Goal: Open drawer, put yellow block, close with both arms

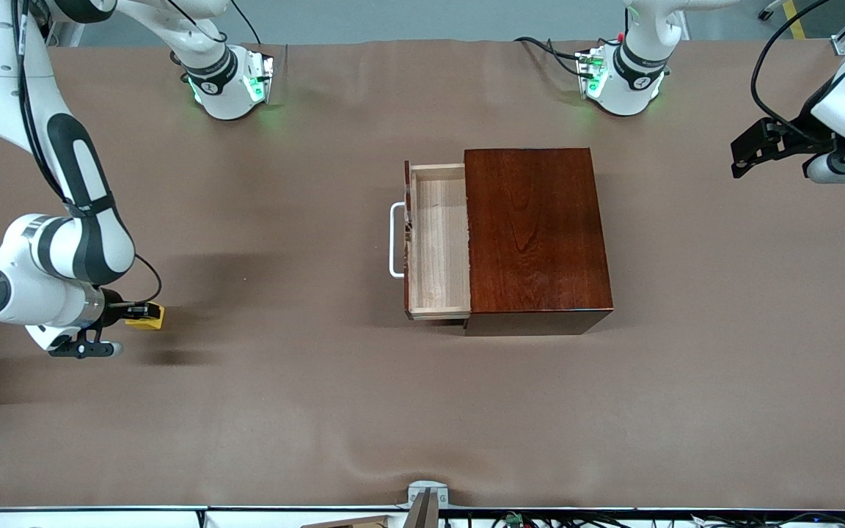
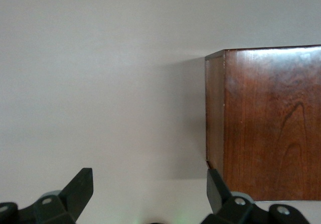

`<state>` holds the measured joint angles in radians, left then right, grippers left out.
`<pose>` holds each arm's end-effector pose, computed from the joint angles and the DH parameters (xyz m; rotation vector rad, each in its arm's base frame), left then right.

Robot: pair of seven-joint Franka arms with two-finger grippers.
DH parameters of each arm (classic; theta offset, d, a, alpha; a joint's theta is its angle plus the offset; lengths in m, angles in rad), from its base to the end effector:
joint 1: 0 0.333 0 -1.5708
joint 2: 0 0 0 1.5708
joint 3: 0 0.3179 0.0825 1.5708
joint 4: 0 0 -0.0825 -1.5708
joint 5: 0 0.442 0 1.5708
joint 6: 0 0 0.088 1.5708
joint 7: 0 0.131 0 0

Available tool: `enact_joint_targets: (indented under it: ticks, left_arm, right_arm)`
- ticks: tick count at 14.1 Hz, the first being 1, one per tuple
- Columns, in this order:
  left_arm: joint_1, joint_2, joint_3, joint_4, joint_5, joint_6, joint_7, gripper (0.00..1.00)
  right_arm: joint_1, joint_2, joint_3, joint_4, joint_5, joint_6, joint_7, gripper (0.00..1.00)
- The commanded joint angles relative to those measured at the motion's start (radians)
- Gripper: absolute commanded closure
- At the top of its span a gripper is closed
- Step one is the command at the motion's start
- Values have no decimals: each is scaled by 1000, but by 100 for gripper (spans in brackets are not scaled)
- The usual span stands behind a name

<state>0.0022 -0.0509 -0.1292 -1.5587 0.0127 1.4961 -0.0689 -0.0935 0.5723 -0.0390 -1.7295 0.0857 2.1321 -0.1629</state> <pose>0.5840 -0.0747 0.6326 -3.1200 0.0890 0.0159 0.6853 -0.0848 0.1783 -3.0605 0.0260 0.2456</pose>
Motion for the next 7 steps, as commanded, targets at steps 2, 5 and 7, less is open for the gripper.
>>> enact_joint_targets:
  ticks: [2, 5, 7]
  left_arm:
    - [39, -35, -3, -26, -30, -7, 51, 0]
    - [39, -38, -3, -24, -30, -7, 49, 0]
    - [39, -37, -3, -24, -30, -7, 51, 0]
  right_arm:
    - [-12, -20, 27, 96, 65, -182, 23, 100]
    - [4, -44, 30, 126, 66, -270, 106, 100]
    - [38, -72, 30, 125, 78, -300, 181, 100]
